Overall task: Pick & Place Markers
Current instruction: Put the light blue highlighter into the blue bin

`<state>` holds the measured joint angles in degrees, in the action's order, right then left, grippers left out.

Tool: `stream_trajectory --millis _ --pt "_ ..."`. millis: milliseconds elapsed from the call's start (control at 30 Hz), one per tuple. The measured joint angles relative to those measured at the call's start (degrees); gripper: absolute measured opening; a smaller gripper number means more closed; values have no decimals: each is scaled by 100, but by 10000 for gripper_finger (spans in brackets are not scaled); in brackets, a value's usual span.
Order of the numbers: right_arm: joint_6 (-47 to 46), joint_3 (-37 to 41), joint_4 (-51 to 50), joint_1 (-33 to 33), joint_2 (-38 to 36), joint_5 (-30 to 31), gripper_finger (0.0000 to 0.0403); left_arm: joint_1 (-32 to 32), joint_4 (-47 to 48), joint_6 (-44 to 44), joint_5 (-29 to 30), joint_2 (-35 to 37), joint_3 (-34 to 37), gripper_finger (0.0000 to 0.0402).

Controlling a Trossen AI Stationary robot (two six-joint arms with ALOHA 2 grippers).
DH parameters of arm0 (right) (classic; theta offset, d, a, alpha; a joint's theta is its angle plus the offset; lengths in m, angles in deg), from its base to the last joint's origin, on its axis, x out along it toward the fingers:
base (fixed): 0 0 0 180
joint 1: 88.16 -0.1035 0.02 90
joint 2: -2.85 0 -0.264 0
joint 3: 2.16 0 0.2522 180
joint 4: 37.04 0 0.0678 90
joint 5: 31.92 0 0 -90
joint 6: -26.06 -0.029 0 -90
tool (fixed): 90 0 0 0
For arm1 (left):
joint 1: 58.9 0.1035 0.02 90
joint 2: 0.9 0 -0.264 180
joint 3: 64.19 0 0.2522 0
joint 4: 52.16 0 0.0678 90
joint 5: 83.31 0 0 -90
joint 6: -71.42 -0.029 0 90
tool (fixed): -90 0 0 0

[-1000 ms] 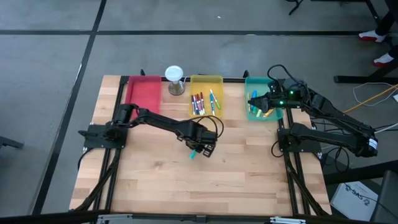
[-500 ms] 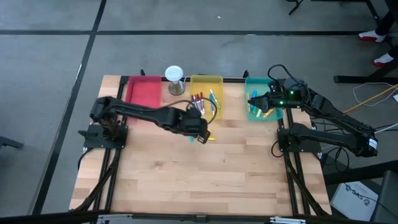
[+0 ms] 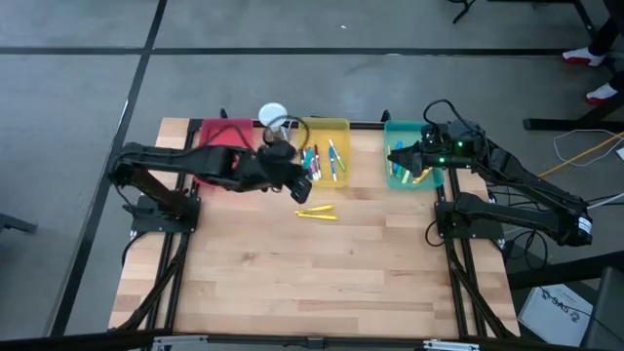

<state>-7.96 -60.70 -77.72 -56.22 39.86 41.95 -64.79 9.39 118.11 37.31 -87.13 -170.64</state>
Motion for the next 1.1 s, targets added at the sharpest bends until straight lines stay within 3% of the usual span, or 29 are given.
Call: stream_trajectory --millis 233,500,767,1100 --pt "359 0 451 0 10 -582 205 2 -1428 -1292 -23 381 0 55" --pt "452 0 1702 -59 112 -1229 205 72 -2798 -2447 -556 478 0 55" --pt "441 0 2905 -554 405 -1250 205 421 -3092 -2747 -1130 478 0 55" --pt "413 0 3653 -1254 1075 -986 205 715 -3311 -2855 -1552 476 141 53"
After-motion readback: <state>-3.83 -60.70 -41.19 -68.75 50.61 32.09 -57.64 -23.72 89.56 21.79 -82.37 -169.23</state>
